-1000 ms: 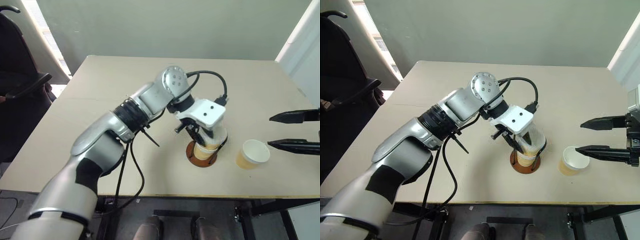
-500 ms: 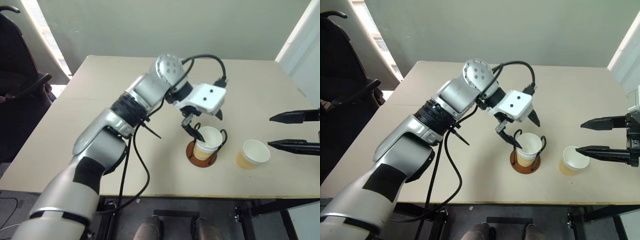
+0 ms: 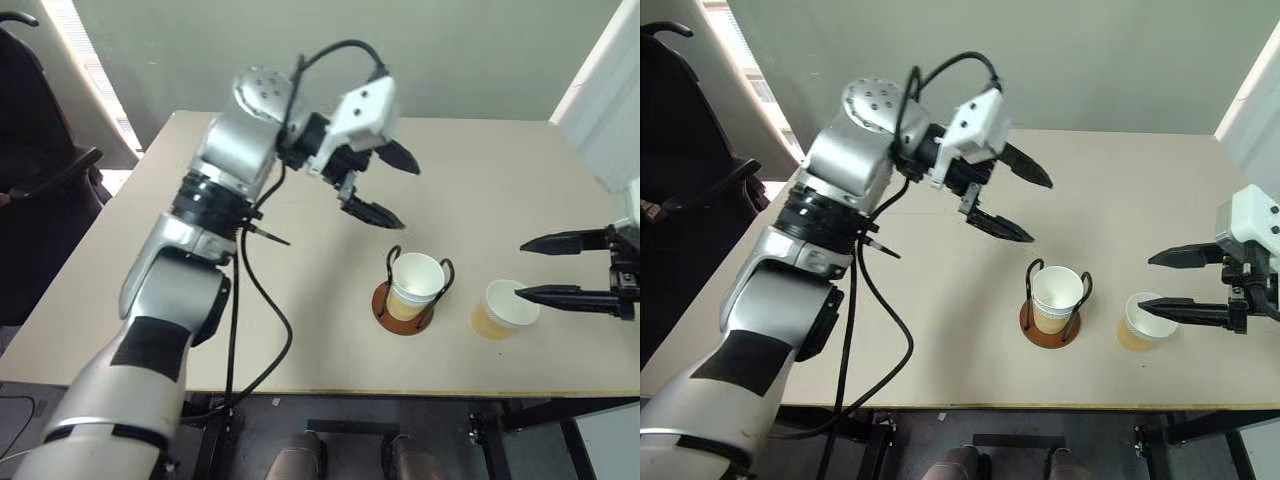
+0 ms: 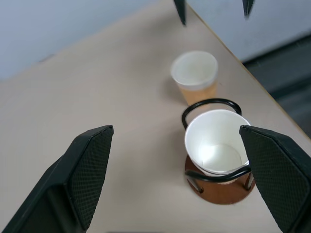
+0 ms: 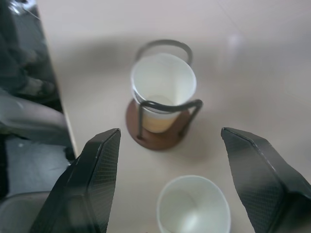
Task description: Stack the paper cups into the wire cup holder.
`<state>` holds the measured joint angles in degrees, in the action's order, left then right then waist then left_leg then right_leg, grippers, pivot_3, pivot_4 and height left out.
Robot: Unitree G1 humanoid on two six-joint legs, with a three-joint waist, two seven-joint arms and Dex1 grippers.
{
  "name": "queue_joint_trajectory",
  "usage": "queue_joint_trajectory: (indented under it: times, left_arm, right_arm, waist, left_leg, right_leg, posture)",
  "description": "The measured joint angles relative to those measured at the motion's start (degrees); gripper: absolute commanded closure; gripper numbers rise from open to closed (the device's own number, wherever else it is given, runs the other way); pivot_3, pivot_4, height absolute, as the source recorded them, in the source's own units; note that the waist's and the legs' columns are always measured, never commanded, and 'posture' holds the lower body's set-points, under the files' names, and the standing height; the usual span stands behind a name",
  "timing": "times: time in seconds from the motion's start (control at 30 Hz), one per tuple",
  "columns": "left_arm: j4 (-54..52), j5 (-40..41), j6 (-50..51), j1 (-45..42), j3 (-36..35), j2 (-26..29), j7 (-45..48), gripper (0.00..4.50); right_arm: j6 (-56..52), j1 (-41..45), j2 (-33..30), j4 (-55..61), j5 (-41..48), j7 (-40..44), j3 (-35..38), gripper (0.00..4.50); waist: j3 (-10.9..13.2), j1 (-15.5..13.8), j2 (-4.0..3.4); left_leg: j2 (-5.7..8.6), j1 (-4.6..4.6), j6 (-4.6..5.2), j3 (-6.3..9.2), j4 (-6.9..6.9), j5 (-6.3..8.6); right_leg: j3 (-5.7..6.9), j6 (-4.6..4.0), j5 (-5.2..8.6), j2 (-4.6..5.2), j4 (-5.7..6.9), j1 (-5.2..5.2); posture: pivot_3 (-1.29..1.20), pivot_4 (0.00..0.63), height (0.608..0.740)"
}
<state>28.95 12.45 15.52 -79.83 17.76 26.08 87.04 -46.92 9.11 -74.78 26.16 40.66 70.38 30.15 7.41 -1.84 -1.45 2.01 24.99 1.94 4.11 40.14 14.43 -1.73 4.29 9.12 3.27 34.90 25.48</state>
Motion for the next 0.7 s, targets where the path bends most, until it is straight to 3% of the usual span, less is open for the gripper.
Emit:
queue_joint_trajectory:
  times: [0.23, 0.7]
  left_arm:
    - [-8.7, 1.9, 7.0, 7.5, -7.0, 7.0, -4.9, 0.03]
    - [-13.1, 3.5, 9.5, 14.8, -13.3, 11.6, -11.6, 0.03]
  right_arm:
    - [3.1, -3.6, -0.1, -0.9, -8.0, -4.3, -4.6, 1.07]
    - [10.4, -4.1, -3.0, -10.1, -19.8, -4.0, -15.0, 1.07]
  waist:
    - [0.0, -0.1, -0.01]
    - [0.0, 0.1, -0.02]
  left_leg:
    - [0.00, -0.02, 0.01, 0.01, 0.04, -0.02]
    - [-0.01, -0.09, -0.05, 0.02, 0.02, -0.08]
  right_leg:
    - [0.00, -0.02, -0.02, 0.00, -0.02, -0.03]
    - [0.00, -0.09, -0.06, -0.01, 0.03, -0.04]
  posture:
    - [0.00, 0.150, 0.740]
    - [0.00, 0.150, 0.740]
